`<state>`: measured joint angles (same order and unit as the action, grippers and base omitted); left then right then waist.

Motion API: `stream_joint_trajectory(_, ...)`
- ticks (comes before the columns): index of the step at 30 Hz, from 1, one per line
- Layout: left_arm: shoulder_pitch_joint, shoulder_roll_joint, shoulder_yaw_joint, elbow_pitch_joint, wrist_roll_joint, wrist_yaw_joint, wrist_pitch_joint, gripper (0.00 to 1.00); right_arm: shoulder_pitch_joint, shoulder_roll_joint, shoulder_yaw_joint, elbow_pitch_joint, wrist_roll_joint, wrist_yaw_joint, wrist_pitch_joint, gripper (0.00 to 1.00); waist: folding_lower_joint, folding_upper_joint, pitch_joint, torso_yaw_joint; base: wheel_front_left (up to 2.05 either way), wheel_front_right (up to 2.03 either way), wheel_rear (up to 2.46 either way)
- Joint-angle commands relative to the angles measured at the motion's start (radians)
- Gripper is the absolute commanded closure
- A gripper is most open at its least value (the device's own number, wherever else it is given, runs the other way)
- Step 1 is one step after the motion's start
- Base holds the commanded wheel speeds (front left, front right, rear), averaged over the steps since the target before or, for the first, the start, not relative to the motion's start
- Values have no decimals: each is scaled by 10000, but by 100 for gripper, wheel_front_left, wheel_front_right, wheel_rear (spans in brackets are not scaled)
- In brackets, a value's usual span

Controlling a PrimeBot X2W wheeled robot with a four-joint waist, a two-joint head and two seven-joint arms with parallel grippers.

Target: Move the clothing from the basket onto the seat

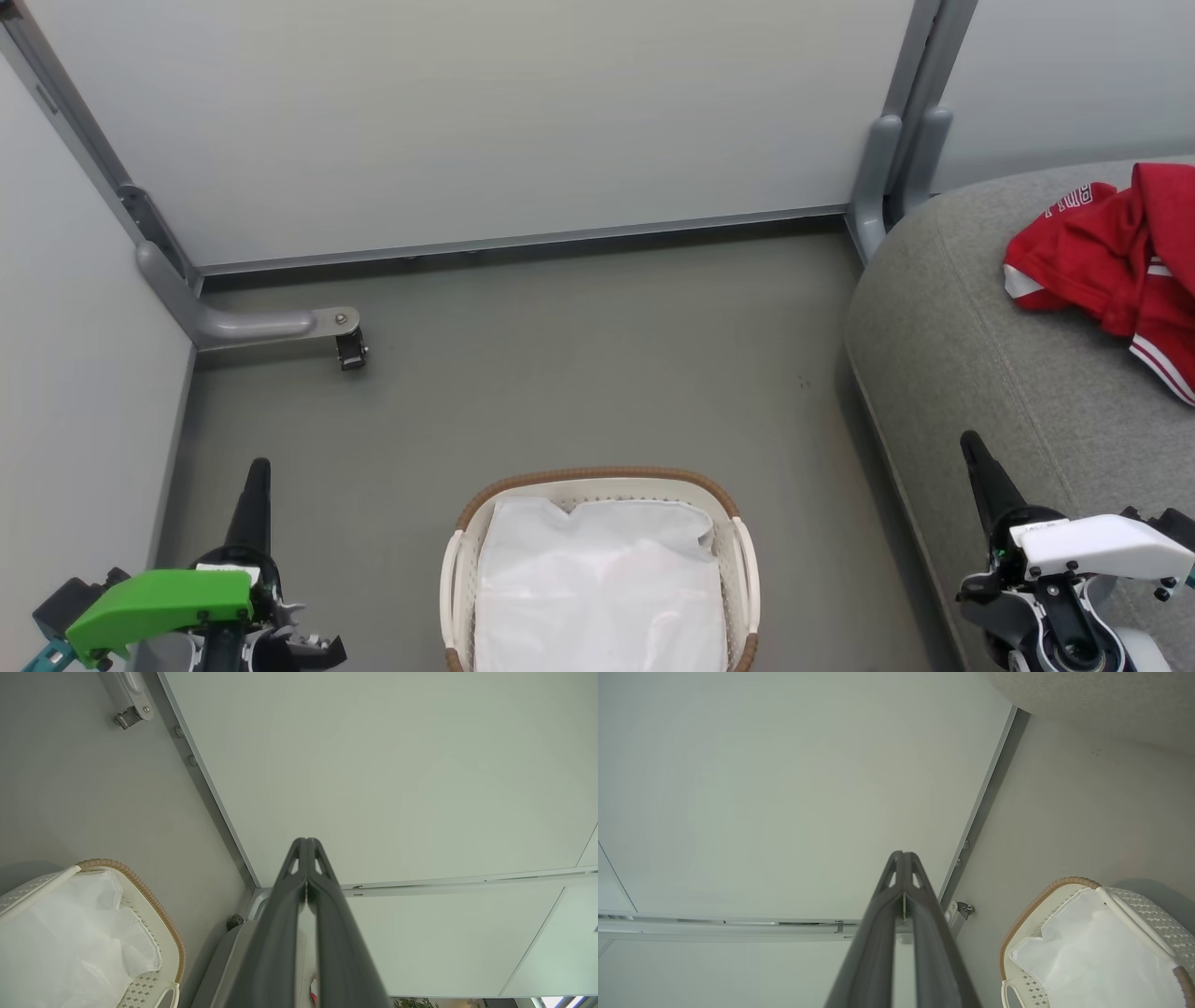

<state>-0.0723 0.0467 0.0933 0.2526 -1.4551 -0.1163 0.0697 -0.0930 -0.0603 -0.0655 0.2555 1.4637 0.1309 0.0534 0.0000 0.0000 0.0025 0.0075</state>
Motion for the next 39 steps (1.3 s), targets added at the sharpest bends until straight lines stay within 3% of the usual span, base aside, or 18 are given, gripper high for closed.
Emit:
stream_joint_trajectory(1, -229, 55, 50, -84, -235, -78, 76, 100, -137, -63, -75, -83, 217, -2, 85, 100, 0, 0, 1, -5, 0, 0, 0)
stream_joint_trajectory(24, -448, 62, 240, -88, -1627, -180, 485, 100, -182, -42, -361, -150, 1680, -3, 526, 100, 0, 0, 6, -74, 0, 0, 0)
stream_joint_trajectory(39, -420, 62, 231, -82, -1592, -179, 485, 100, -172, -12, -383, -140, 1604, -3, 526, 100, 0, 0, 6, -75, 0, 0, 0)
